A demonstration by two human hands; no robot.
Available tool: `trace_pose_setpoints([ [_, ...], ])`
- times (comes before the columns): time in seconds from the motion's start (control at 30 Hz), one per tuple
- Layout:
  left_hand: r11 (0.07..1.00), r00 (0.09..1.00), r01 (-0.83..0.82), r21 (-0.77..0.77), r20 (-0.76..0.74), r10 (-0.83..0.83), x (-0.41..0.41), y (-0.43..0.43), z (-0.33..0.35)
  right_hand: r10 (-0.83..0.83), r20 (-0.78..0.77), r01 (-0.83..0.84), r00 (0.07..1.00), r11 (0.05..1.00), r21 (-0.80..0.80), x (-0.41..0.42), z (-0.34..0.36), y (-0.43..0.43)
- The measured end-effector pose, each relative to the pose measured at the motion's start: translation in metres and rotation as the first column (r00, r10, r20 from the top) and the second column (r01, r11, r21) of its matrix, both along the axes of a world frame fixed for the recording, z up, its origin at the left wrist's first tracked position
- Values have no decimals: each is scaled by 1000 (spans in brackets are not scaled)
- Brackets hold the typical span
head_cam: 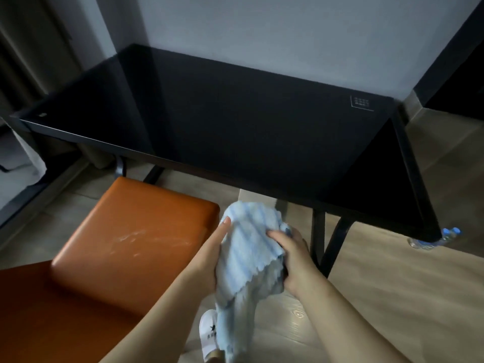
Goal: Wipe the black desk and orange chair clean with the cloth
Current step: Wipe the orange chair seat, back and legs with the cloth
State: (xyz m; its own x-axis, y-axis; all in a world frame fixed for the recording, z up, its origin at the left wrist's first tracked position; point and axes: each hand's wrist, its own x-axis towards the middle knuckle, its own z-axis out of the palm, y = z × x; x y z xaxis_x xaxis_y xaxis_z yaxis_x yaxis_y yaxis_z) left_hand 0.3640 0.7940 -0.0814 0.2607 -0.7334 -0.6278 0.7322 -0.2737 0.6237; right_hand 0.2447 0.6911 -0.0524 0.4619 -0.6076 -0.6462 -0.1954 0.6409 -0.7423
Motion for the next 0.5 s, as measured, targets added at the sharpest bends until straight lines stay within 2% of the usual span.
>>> trace_pose_setpoints([
  [0.07,992,994,-105,77,25,103,17,-5,-6,-79,-179,28,981,962,-273,19,-12,-4],
  [0.13,980,982,-172,104,104,161,33,-11,-10,-45,-282,-73,958,916,-394,37,-18,-8],
  [0.17,973,974,-204,103,120,192,41,-13,-10,15,-240,-101,971,931,-351,47,-18,-7],
  [0.23,954,950,-282,100,168,264,55,-15,-11,166,-77,-174,983,978,-119,65,-20,-4],
  [0.33,914,892,-398,76,265,367,69,-18,-14,348,59,-353,936,919,173,88,-32,-1],
  [0.4,881,841,-467,83,351,412,75,-17,-15,402,105,-415,910,867,275,100,-42,-2],
  [0.5,828,749,-547,126,515,416,89,-14,-19,444,105,-452,890,827,334,126,-54,-10],
])
